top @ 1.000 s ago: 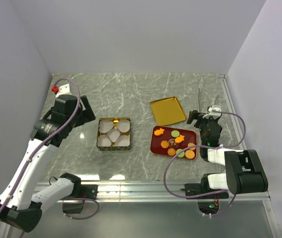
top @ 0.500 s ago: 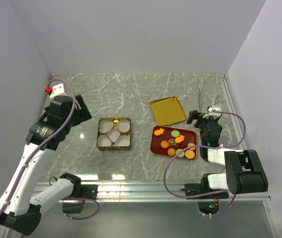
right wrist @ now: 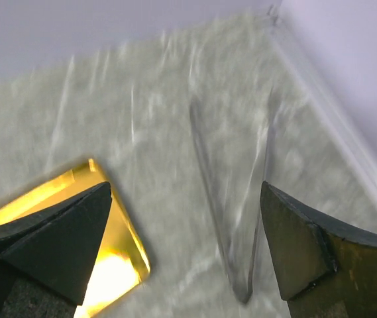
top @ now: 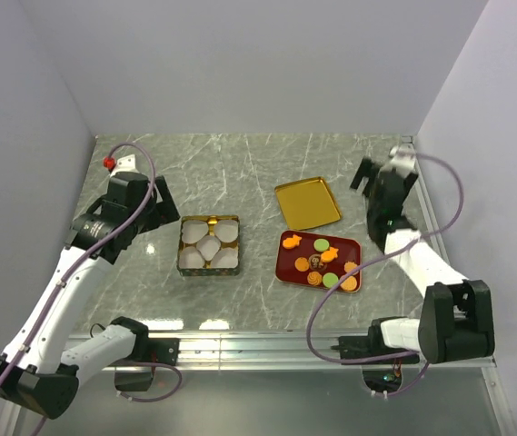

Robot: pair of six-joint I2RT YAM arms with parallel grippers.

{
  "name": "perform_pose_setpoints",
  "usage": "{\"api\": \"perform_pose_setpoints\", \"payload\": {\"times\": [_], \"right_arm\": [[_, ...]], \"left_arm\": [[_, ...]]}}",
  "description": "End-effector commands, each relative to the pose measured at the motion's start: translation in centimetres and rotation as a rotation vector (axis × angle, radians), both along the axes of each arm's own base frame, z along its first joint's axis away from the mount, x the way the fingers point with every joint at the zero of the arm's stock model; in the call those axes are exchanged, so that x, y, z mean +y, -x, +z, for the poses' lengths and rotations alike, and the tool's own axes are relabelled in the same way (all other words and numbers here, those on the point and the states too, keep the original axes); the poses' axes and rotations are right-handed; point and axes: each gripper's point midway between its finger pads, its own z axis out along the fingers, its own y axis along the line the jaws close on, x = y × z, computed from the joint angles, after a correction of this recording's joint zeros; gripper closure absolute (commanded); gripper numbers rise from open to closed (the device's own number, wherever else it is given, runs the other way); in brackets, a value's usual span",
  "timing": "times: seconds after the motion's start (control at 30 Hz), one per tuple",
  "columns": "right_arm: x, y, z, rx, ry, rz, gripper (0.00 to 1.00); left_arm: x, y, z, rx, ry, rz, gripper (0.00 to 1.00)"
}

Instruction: Pack the cookies

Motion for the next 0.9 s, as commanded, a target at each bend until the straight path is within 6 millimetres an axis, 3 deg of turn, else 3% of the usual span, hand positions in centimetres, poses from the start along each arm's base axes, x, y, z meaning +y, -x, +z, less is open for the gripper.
{"api": "perform_pose_setpoints", "payload": {"times": [0.0, 0.03, 0.1, 0.13, 0.2, 0.23, 0.27, 0.3, 0.37, 0.4, 0.5, 0.67, 0.87], "right_arm": [[-2.7, 1.4, 0.8, 0.205, 0.012, -0.197, 0.00], [-3.2, 1.5, 1.7, 0.241, 0.010, -0.209, 0.00], [-2.9, 1.1, 1.2, 0.324, 0.009, -0.181, 0.00], [-3.0, 1.0, 1.9, 0.364, 0.009, -0.174, 0.00], [-2.7, 0.6, -0.2, 0.476, -0.032, -0.149, 0.00], [-2.7, -0.3, 1.2, 0.479, -0.059, -0.160, 0.00], [-3.3, 0.9, -1.8, 0.636, -0.084, -0.181, 0.00], [-3.0, 0.3, -1.6, 0.656, -0.163, -0.152, 0.00], [-3.5, 1.3, -4.3, 0.781, -0.247, -0.161, 0.00], [-2.7, 1.3, -4.9, 0.798, -0.308, -0.118, 0.00], [-3.1, 2.2, -7.1, 0.850, -0.383, -0.121, 0.00], [-2.6, 2.6, -9.8, 0.915, -0.449, -0.090, 0.00], [-2.2, 2.2, -11.4, 0.938, -0.460, -0.061, 0.00]], "left_arm": [[-0.7, 0.2, 0.5, -0.043, 0.027, -0.046, 0.00], [-0.8, 0.4, 0.2, -0.036, 0.030, -0.050, 0.01], [-0.8, 0.7, -0.3, -0.031, 0.036, -0.054, 0.01], [-0.8, 0.9, -0.4, -0.032, 0.042, -0.055, 0.01], [-0.8, 1.3, -0.7, -0.034, 0.047, -0.058, 0.01], [-0.8, 1.4, -0.7, -0.036, 0.048, -0.061, 0.01], [-0.8, 1.4, -0.8, -0.037, 0.051, -0.064, 0.01], [-0.8, 1.6, -1.0, -0.035, 0.048, -0.071, 0.01], [-0.8, 1.6, -1.1, -0.037, 0.045, -0.076, 0.01], [-0.8, 1.7, -1.3, -0.034, 0.042, -0.078, 0.01], [-1.0, 1.7, -1.6, -0.034, 0.046, -0.094, 0.00], [-1.3, 1.8, -1.9, -0.027, 0.054, -0.104, 0.00], [-1.3, 1.8, -1.6, -0.030, 0.048, -0.106, 0.01]]}}
